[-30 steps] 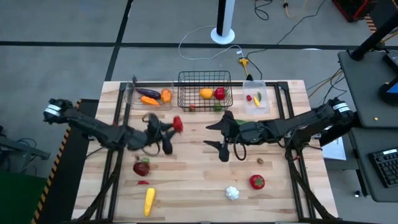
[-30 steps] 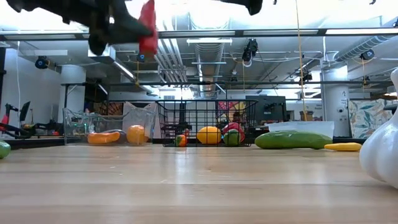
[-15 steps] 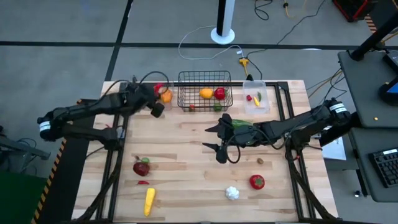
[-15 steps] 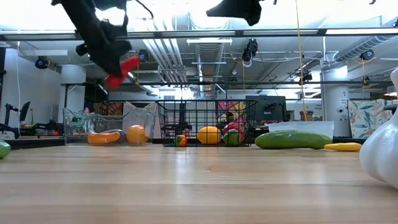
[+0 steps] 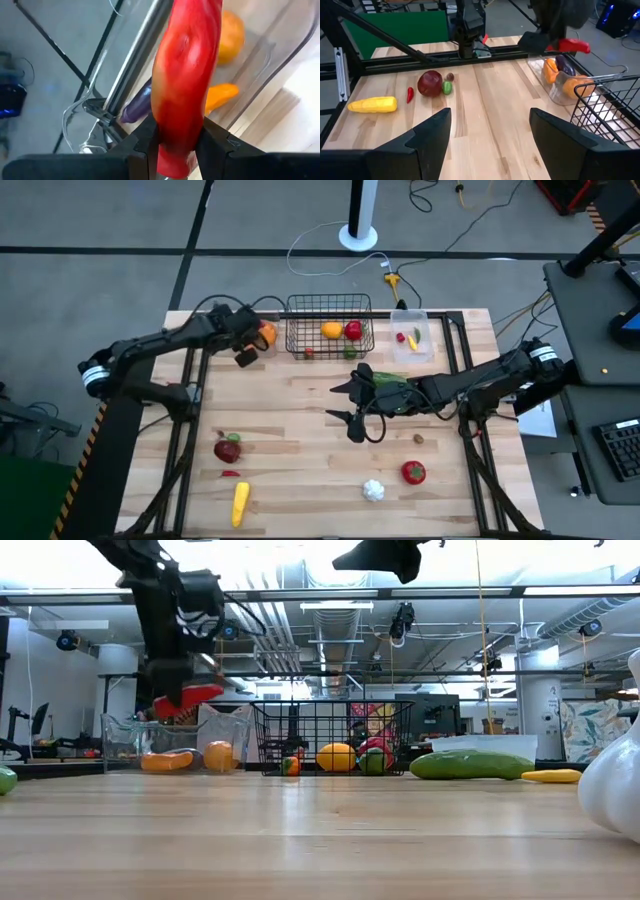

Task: Sort produce into baskets
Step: Put the sweet long pepper into the transparent bin, then put the baby corn into the white bin

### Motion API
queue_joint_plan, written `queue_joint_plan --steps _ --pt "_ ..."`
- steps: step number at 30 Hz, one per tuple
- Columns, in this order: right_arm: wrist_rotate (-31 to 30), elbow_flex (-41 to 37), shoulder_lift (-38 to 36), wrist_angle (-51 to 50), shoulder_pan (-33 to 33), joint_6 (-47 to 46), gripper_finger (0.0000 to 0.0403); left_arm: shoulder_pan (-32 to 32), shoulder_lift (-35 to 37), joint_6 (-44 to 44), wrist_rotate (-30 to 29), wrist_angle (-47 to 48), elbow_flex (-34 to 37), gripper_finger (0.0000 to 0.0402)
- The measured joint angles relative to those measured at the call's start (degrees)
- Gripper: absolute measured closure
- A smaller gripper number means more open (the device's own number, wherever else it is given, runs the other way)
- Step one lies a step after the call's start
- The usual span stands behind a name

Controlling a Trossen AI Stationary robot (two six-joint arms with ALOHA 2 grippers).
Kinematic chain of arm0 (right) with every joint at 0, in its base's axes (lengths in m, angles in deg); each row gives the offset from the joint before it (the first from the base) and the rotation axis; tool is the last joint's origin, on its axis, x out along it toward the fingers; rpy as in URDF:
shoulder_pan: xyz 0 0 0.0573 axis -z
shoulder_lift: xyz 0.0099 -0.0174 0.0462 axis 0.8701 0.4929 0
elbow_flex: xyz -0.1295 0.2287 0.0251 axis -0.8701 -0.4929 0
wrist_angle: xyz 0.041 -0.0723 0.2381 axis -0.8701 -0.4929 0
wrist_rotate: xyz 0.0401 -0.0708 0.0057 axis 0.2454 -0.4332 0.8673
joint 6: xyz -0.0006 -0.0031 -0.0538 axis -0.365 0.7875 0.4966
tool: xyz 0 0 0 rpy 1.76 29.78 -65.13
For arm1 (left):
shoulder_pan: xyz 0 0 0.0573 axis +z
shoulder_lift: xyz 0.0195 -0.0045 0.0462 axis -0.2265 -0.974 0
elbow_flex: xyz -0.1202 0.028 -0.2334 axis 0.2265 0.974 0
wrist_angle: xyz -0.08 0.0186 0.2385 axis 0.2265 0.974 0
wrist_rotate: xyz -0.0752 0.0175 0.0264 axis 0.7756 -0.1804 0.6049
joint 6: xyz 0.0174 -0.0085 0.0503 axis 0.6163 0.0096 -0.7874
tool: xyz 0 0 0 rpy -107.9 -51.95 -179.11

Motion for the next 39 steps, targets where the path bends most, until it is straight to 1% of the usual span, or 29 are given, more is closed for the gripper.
queue_joint_plan --steps 5,11,17,24,28,39 --pt "0.0 -0.05 0.0 0.01 0.0 0.02 0.0138 1.0 -3.25 -5.47 -0.04 -0.02 0.0 0.0322" --pt "0.0 -0.07 0.0 0.01 0.0 0.07 0.014 1.98 -5.42 -7.43 -0.04 -0.02 0.0 0.0322" --pt "0.0 -0.21 0.0 0.01 0.0 -0.33 0.0136 2.25 -5.65 -8.38 -0.04 -0.04 0.0 0.0318" --pt "0.0 -0.31 0.0 0.03 0.0 -0.42 0.0135 2.54 -5.65 -8.66 -0.43 -0.52 0.0 0.0282" --pt "0.0 -0.34 0.0 0.06 0.0 -0.5 0.0135 2.54 -5.65 -7.6 -2.82 -0.93 0.0 0.0262" --pt "0.0 -0.34 0.0 -0.55 0.0 -1.09 0.0135 2.54 -5.65 -5.45 -3.02 -0.94 0.0 0.0207"
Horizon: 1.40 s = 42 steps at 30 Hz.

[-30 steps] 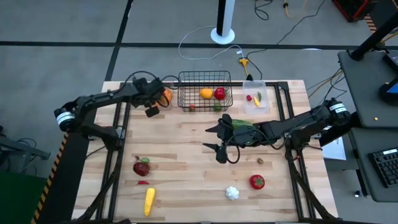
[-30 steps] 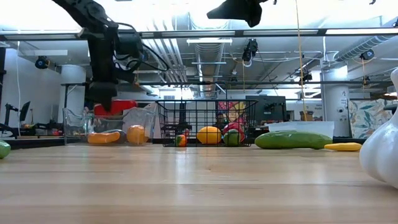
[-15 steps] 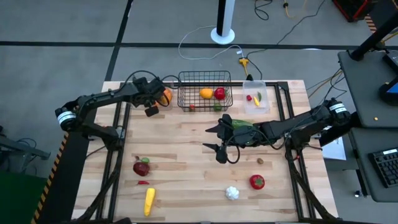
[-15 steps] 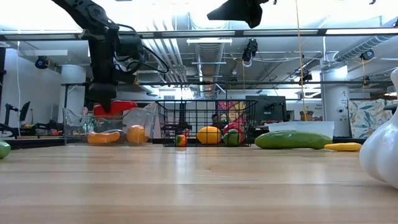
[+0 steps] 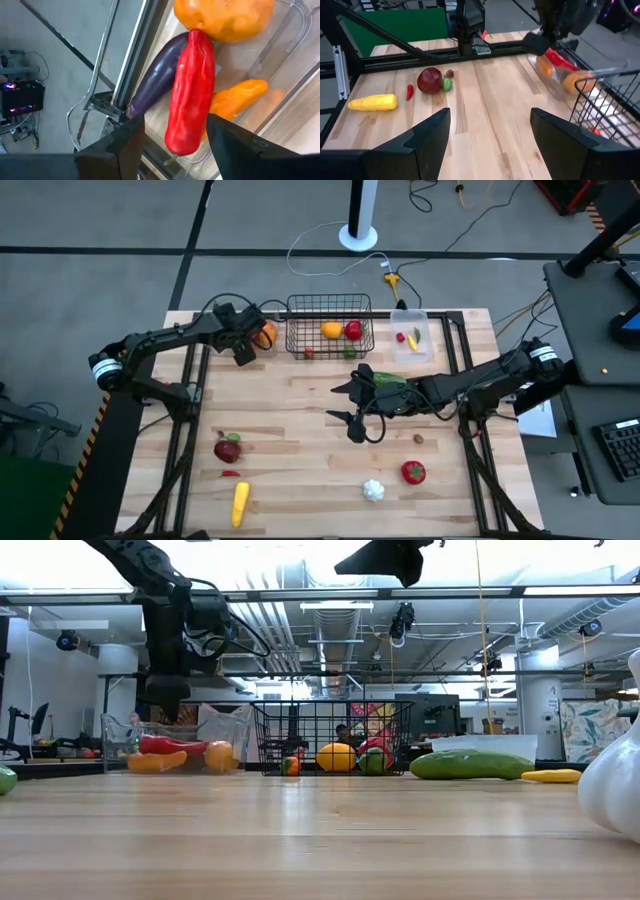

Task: Sort produce into baskets
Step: Put the baby corn into the white bin

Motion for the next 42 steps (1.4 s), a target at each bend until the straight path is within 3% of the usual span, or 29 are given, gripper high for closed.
queue_joint_plan --steps 8,14,19,25,32,37,42 --pt "0.0 -0.02 0.0 -3.21 0.16 -3.42 0.0135 -1.89 3.28 5.09 0.04 0.02 0.0 0.0203" --pt "0.01 0.28 0.0 -6.9 0.54 -7.18 0.0135 -7.9 10.51 12.01 0.63 -0.33 0.0 0.0203" --pt "0.02 0.35 0.0 -10.55 0.55 -11.18 0.0135 -16.06 15.9 22.41 3.76 -3.04 0.0 0.0202" --pt "0.22 0.37 -0.13 -20.92 0.48 -19.78 0.0136 -30.32 18.13 29.51 4.16 -7.25 0.13 0.0202" --pt "2.45 0.39 -0.31 -39.2 0.48 -31.03 0.0148 -46.41 16.47 34.87 -3.2 -11.69 0.15 0.0202" --pt "7.77 0.39 -0.31 -50.04 0.48 -32.04 0.015 -53.52 14.69 38.96 -6.72 -11.92 0.16 0.0202" --pt "11.0 0.33 -0.31 -59.45 0.48 -29.84 0.0143 -56.64 12.9 41.04 -7.2 -12.94 0.17 0.0202"
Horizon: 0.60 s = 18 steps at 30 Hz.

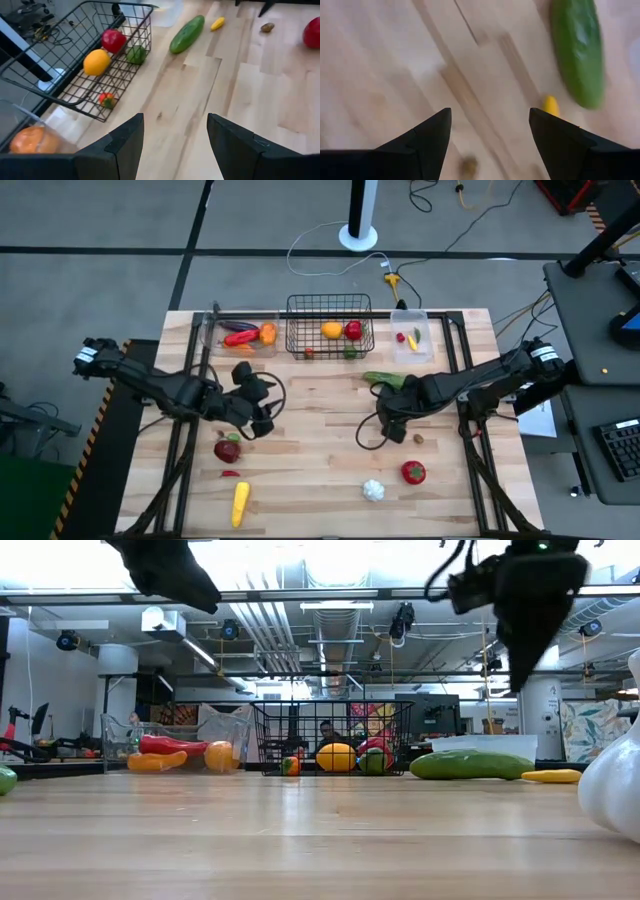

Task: Sort produce into baskets
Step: Put the baby corn into the white bin

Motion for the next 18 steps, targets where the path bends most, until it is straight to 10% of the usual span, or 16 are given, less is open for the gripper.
queue_joint_plan --steps 18 --pt "-4.44 -14.45 -1.49 -2.18 0.54 4.26 0.0147 -3.59 -5.8 1.17 -0.1 -5.81 0.0 0.0202"
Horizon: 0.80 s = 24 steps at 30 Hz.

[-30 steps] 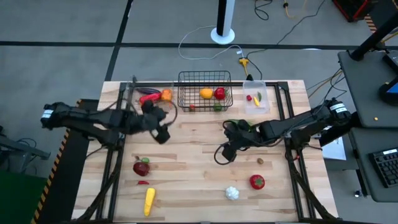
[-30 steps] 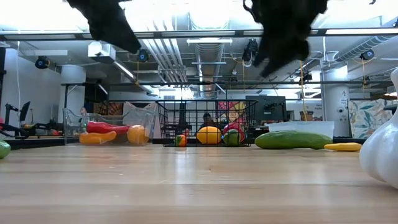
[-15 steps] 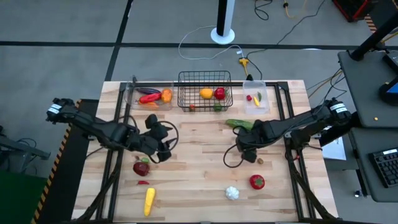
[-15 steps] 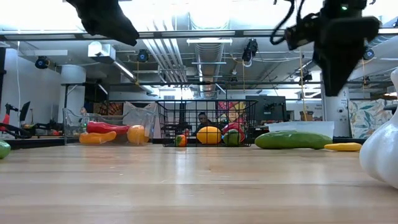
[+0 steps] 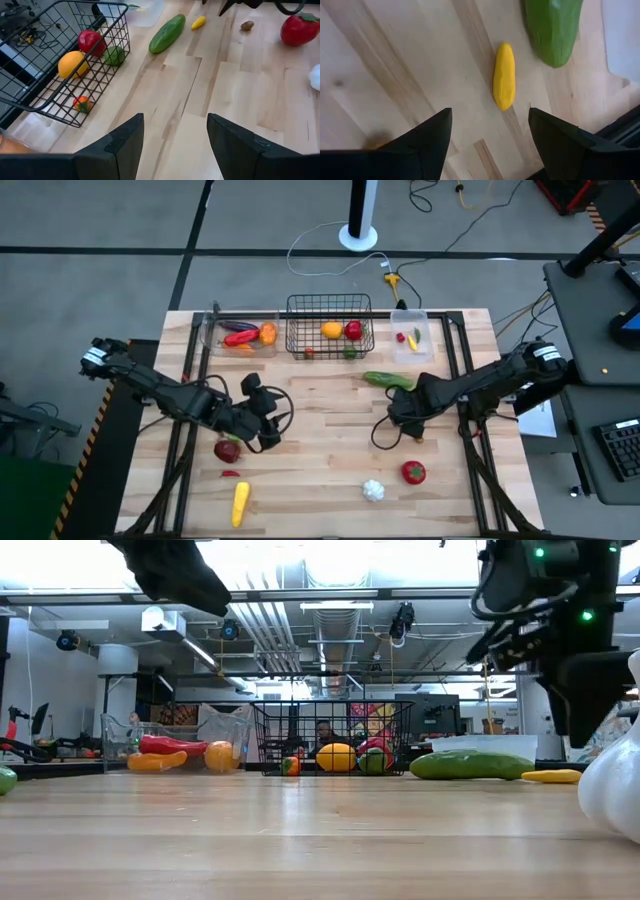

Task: Sort produce into baskets
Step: Put the baby corn into the white bin

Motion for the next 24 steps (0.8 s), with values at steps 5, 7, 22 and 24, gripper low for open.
queue_joint_plan --steps 5,7,22,24 --pt "-0.06 -3.91 -4.55 2.33 0.09 0.68 0.0151 -0.33 0.04 -0.02 -0.18 -0.97 0.0 0.0202" --pt "-0.06 -4.96 -7.27 3.29 0.09 0.93 0.0153 -0.33 0.04 -0.02 -0.23 -1.06 0.0 0.0202" --pt "-2.2 -15.42 -19.04 11.17 0.12 -5.08 0.0154 -0.31 -0.77 -2.41 -0.59 -4.51 0.0 0.0203" --pt "-3.1 -16.25 -17.91 12.27 0.12 -6.37 0.0154 -0.31 -1.05 -3.2 -0.59 -5.36 0.0 0.0203"
